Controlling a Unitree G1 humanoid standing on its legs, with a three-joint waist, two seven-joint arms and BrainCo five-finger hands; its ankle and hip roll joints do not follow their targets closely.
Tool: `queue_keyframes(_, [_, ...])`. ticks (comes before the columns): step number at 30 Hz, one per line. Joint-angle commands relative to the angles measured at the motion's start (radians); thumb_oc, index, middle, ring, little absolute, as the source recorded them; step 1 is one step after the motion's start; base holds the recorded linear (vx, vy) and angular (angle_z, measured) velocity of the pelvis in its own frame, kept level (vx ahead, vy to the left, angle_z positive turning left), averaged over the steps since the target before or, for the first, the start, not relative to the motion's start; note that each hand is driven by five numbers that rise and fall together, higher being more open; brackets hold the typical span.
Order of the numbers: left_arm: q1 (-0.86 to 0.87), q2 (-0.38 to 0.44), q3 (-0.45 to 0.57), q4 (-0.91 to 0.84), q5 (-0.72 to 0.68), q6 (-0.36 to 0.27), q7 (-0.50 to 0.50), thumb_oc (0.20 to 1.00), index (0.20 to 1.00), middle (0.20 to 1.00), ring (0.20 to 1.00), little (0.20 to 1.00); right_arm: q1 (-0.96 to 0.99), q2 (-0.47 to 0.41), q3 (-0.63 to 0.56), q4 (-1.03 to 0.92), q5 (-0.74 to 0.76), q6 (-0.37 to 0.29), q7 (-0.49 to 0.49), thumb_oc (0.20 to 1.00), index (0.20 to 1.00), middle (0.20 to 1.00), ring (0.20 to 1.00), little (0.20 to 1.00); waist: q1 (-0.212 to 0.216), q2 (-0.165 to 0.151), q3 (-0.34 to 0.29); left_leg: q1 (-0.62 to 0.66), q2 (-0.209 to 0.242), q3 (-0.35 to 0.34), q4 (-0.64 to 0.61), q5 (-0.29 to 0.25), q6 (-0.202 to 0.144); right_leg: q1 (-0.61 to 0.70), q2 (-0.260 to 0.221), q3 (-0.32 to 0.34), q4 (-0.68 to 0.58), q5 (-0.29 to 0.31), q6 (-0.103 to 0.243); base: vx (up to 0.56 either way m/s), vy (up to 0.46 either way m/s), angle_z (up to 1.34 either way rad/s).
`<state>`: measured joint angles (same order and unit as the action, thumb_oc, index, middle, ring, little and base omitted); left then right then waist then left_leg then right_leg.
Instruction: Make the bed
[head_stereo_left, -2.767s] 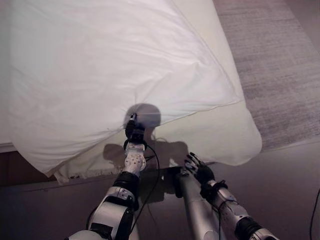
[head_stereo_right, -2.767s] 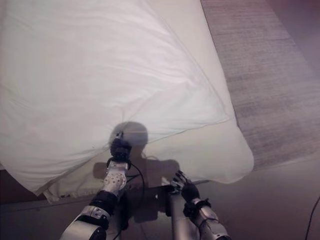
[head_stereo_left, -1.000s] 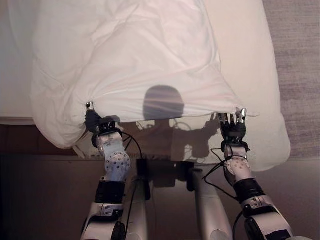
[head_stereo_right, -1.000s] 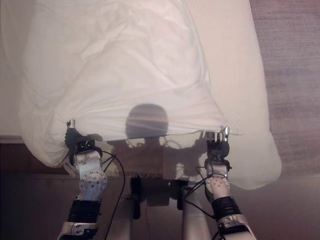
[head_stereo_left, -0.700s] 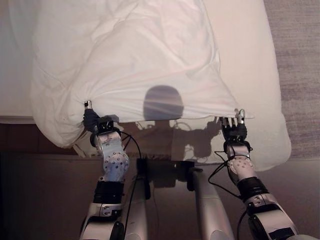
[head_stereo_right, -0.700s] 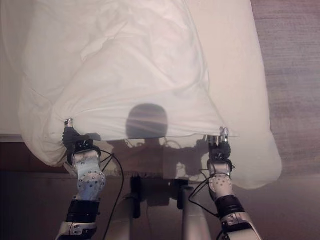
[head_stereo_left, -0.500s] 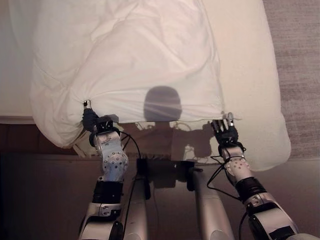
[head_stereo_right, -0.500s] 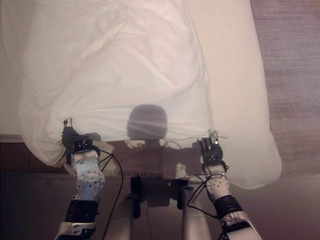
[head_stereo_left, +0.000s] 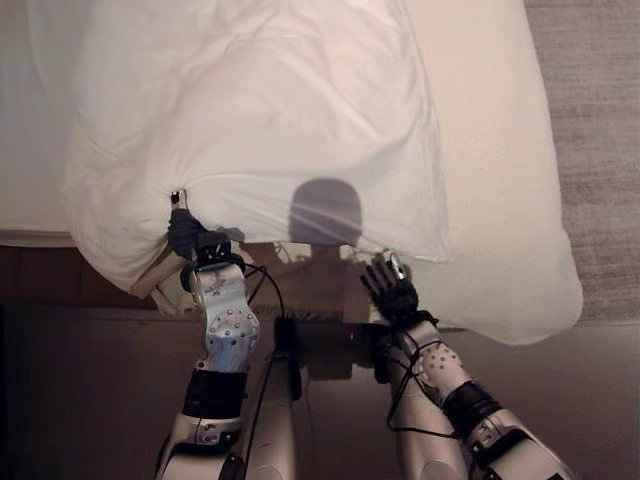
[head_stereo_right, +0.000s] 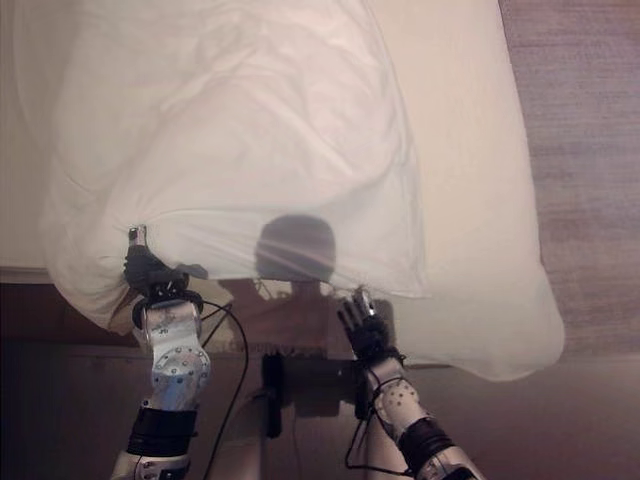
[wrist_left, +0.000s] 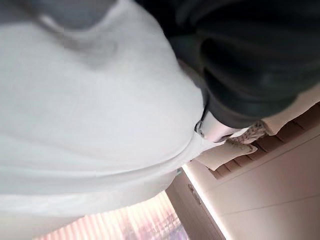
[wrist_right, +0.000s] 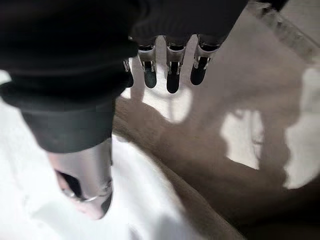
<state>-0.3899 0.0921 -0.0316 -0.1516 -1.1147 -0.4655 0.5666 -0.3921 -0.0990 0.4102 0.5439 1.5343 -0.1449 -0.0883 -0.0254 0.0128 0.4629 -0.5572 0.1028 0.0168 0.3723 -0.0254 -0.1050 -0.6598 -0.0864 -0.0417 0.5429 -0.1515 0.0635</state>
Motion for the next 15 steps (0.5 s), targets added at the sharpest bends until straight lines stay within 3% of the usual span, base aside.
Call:
queue_keyframes(1, [0.011,0.054,-0.005,-0.192,0.095,-0.06,-0.098,0.2,0.2,0.2,0.2,0.2,0.014,0.072,0.021,-0.042,0.02,0.009,0.051,1.0,1.0,1.0,1.0,1.0,0.037,0.021,-0.09,-0.064,-0.066,0.022,-0.034,0.054,0.079,0.02,0.031,0.005,-0.126,0.131,0.016,0.0,0.0,0.0])
queue_keyframes(8, [0.016,0.061,-0.044,-0.226,0.074,-0.058,-0.133,0.2,0.2,0.2,0.2,0.2,-0.003,0.086,0.117,-0.103,0.043,0.026,0.095,1.0,1.0,1.0,1.0,1.0,0.047,0.029,-0.086,-0.056,-0.07,0.017,-0.038,0.058,0.08,0.027,0.028,-0.001,-0.121,0.126,0.015,0.0,-0.001,0.01])
queue_keyframes(15, [0.021,0.055,-0.068,-0.231,0.073,-0.062,-0.149,0.2,0.2,0.2,0.2,0.2,-0.061,0.105,0.092,-0.106,0.081,-0.007,0.175,1.0,1.0,1.0,1.0,1.0,0.054,0.046,-0.087,-0.055,-0.079,0.008,-0.051,0.064,0.082,0.028,0.024,-0.006,-0.13,0.128,0.018,0.0,-0.001,0.04])
